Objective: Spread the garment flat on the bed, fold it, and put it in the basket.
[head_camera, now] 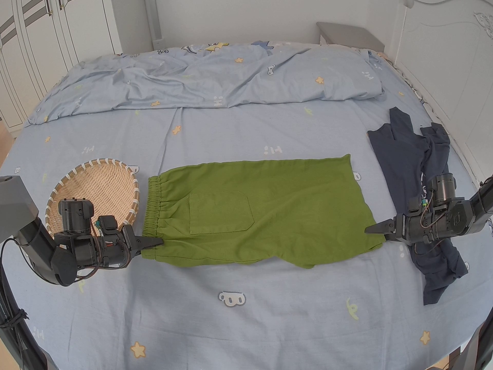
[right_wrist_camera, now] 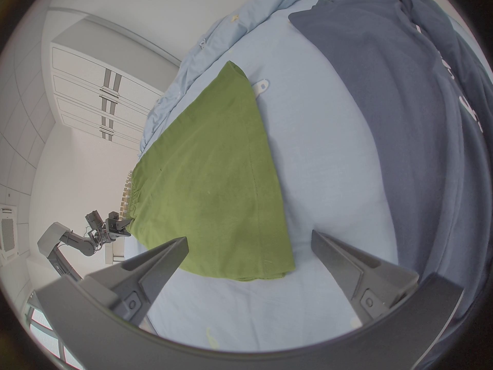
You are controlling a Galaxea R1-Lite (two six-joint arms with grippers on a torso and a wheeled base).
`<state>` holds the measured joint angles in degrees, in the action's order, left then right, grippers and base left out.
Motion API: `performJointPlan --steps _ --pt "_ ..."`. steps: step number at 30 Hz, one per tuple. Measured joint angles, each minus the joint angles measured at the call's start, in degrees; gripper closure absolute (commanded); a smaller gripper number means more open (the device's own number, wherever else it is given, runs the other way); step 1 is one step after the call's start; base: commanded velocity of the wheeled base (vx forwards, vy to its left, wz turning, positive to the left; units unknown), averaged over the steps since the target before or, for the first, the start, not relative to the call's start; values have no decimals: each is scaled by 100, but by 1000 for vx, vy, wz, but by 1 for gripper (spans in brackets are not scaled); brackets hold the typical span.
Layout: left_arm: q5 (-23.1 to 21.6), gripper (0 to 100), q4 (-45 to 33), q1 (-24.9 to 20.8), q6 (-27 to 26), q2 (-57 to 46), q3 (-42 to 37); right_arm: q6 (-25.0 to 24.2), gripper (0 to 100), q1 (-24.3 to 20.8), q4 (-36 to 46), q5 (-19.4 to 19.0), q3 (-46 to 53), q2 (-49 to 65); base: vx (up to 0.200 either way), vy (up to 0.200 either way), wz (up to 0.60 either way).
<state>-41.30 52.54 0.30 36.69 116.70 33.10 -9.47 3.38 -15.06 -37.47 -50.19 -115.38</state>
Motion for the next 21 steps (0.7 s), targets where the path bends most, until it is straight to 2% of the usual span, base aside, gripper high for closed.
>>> performJointPlan --steps 3,6,11,21 --pt "0 100 0 -4 -2 -13 -16 -16 0 -5 -7 -45 -16 -71 0 0 0" --pt "0 100 0 -6 -5 -20 -20 -122 0 1 0 -245 -30 -110 0 0 0" --pt "2 100 0 -12 -2 -27 -22 -579 0 -5 45 -695 -80 -146 0 0 0" --pt "0 100 -2 -38 0 -74 -60 -730 0 45 173 -783 -304 -372 0 0 0"
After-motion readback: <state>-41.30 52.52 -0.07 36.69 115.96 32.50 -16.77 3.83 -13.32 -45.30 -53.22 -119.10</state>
